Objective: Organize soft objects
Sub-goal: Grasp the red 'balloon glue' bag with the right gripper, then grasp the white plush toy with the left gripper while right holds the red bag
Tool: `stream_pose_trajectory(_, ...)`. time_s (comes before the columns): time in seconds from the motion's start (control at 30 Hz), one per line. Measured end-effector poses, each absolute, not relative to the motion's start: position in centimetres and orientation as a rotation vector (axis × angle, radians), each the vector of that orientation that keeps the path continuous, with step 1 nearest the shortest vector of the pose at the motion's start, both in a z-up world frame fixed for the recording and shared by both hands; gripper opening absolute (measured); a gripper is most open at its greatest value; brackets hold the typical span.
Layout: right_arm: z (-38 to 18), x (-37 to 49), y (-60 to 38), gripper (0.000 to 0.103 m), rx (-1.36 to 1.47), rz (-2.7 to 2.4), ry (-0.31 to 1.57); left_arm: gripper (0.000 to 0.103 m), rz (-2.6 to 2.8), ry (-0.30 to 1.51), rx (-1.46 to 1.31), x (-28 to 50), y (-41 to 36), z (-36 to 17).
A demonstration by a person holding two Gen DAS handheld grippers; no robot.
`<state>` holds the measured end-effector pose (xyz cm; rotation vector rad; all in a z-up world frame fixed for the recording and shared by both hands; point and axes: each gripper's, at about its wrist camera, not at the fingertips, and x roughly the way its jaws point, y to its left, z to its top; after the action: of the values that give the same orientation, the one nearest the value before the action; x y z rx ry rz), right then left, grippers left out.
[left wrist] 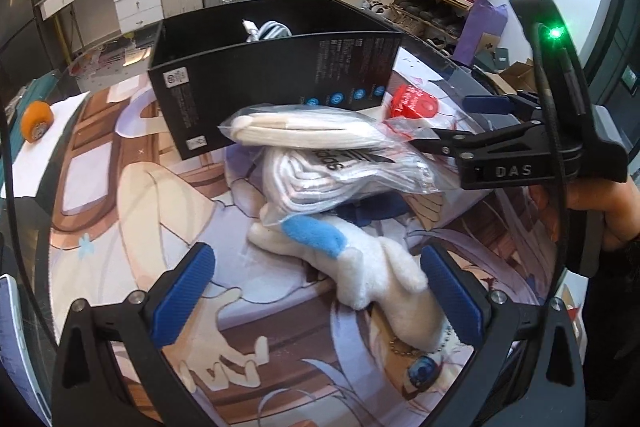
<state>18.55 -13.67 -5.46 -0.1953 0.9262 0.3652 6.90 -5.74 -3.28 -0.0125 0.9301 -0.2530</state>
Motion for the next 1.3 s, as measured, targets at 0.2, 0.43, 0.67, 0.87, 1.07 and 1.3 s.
stream_pose_trajectory(0.2,-5.5,18.8,-12.7,0.091,-0.204,0.388,0.931,0.103,-0.269,0.940,-0.026,6.9,-6.0,-3.6)
stream_pose_trajectory(0.43,-5.2,18.3,-12.6,0.062,-0.209,0.431,0.920,0.103,-0.290,0.965,-0.029,7.1,-5.6,-3.7)
stream_pose_trajectory(0.67,-5.1,17.3,-12.8,0.057,-0.231,0.455,0.918,0.103,-0.301,1.006,-0.006,7.3,-4.6,-3.5)
stream_pose_trajectory(0.87,-5.1,16.5,-12.7,0.057,-0.248,0.463,0.916,0.103,-0.304,1.028,0.001,6.8,-2.9,-3.3)
stream_pose_trajectory(1.07,-5.2,16.2,-12.3,0.057,-0.262,0.472,0.913,0.103,-0.284,1.034,-0.003,6.3,-1.0,-3.3)
stream_pose_trajectory(1.3,-5.1,16.0,-12.4,0.057,-0.266,0.481,0.916,0.103,-0.247,1.021,0.016,6.6,-1.1,-3.4)
